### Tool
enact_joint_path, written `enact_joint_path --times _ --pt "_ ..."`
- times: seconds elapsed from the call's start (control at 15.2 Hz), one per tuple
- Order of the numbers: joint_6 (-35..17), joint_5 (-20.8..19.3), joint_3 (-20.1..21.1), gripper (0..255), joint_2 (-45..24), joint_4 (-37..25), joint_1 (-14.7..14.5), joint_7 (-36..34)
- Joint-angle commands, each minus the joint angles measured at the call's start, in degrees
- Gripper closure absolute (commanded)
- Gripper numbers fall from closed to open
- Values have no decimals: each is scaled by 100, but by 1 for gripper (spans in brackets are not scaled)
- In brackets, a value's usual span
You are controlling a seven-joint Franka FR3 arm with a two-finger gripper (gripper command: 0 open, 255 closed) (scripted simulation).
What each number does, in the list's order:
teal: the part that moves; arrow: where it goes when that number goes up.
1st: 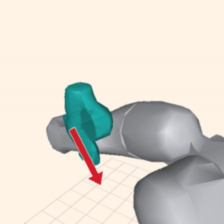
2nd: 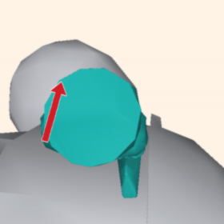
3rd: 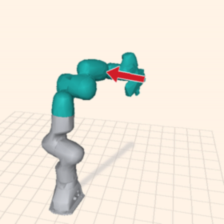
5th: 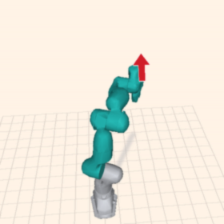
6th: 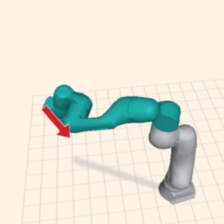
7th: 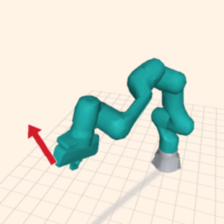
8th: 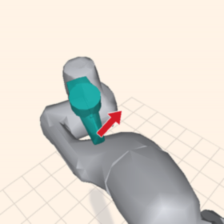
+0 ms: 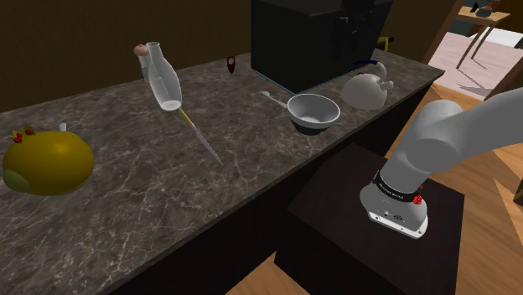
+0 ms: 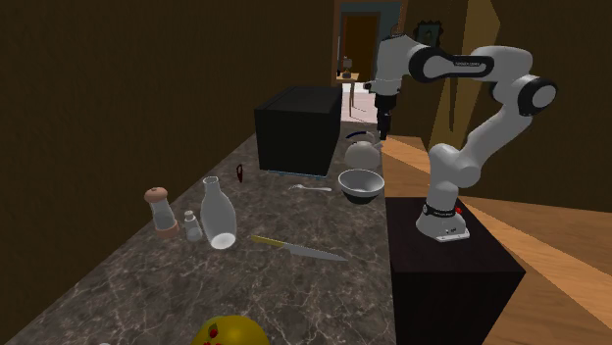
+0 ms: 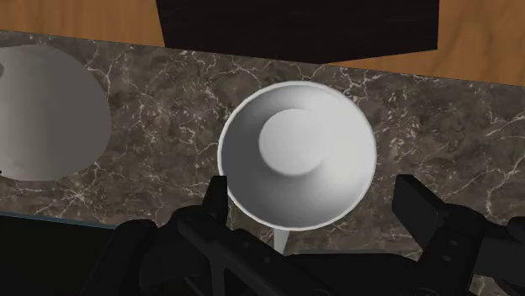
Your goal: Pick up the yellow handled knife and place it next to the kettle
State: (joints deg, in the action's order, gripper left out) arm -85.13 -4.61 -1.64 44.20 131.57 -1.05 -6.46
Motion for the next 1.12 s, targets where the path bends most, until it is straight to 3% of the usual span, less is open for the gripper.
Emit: enact_joint_path --times 0.0,0.53,1.06 --pt "0 0 0 0 0 0 0 0" --pt "-1148 443 588 0 -974 134 -203 -821" --pt "-2194 634 1138 0 -2304 -222 -350 -1595"
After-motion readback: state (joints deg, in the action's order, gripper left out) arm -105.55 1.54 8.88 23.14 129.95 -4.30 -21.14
